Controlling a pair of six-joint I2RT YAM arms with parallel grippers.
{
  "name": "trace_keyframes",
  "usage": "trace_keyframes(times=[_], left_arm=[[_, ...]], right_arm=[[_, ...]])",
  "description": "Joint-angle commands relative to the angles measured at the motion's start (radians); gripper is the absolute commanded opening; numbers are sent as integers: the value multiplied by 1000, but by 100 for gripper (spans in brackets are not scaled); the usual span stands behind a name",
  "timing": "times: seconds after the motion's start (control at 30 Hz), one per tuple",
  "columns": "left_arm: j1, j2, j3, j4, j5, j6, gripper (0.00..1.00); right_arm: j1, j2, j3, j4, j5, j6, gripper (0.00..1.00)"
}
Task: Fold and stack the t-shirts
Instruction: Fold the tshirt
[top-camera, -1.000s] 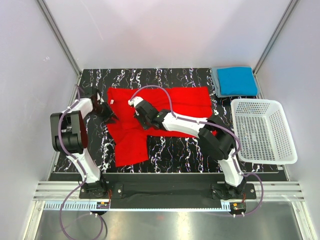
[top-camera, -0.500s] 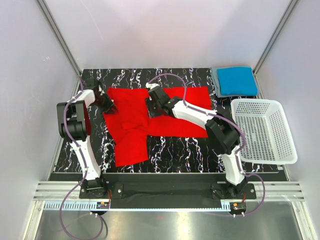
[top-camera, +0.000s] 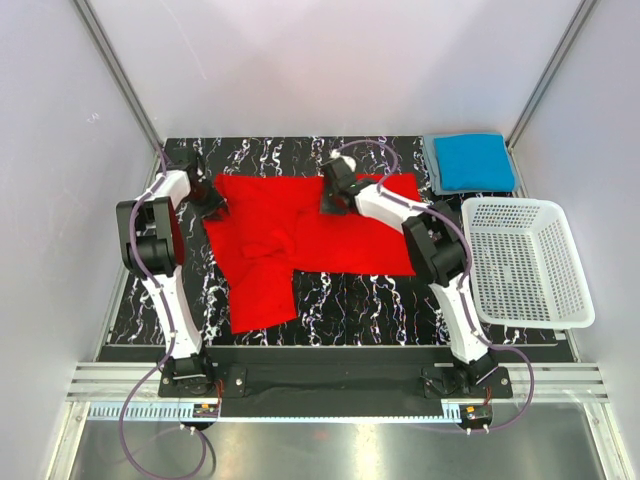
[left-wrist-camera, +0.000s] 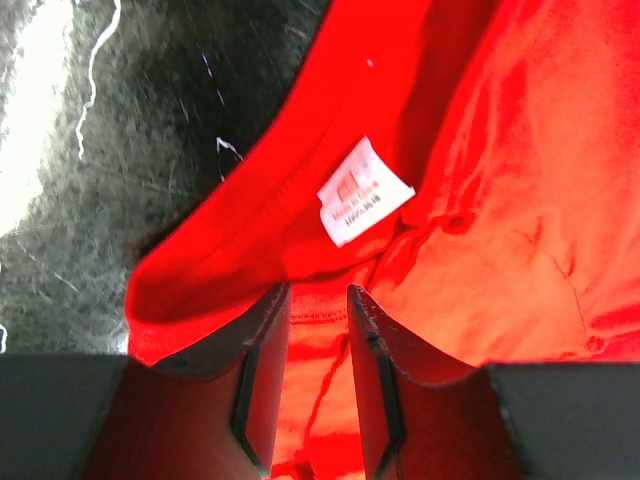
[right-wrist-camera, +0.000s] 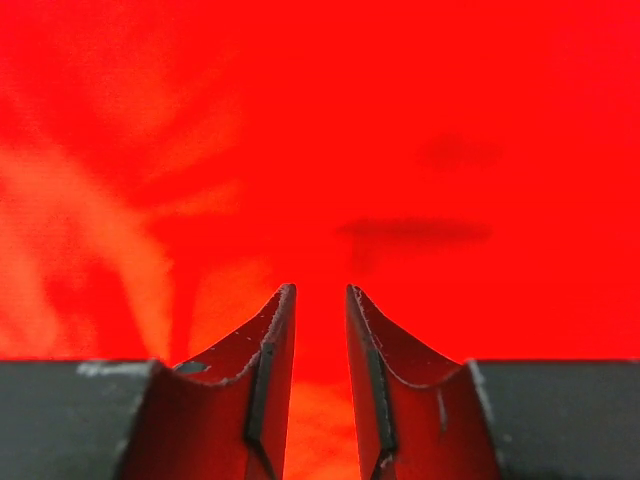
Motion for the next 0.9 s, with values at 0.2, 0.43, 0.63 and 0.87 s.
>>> trace_keyframes(times=[0.2,0.43,0.63,0.87], left_arm=[[28,101,97,-6,-70,10,37],[24,45,148,45,11,-16,40],[-6,-20,131,197,132,-63,41],[-26,75,120,391,286,-129,42]], right_arm=[[-115,2,1,-9,46,64,34],[-118,-102,4,-96,72,-11,34],[-150,-128,35,-231,167,29,34],[-210,-91,18,-261,199,31,33]])
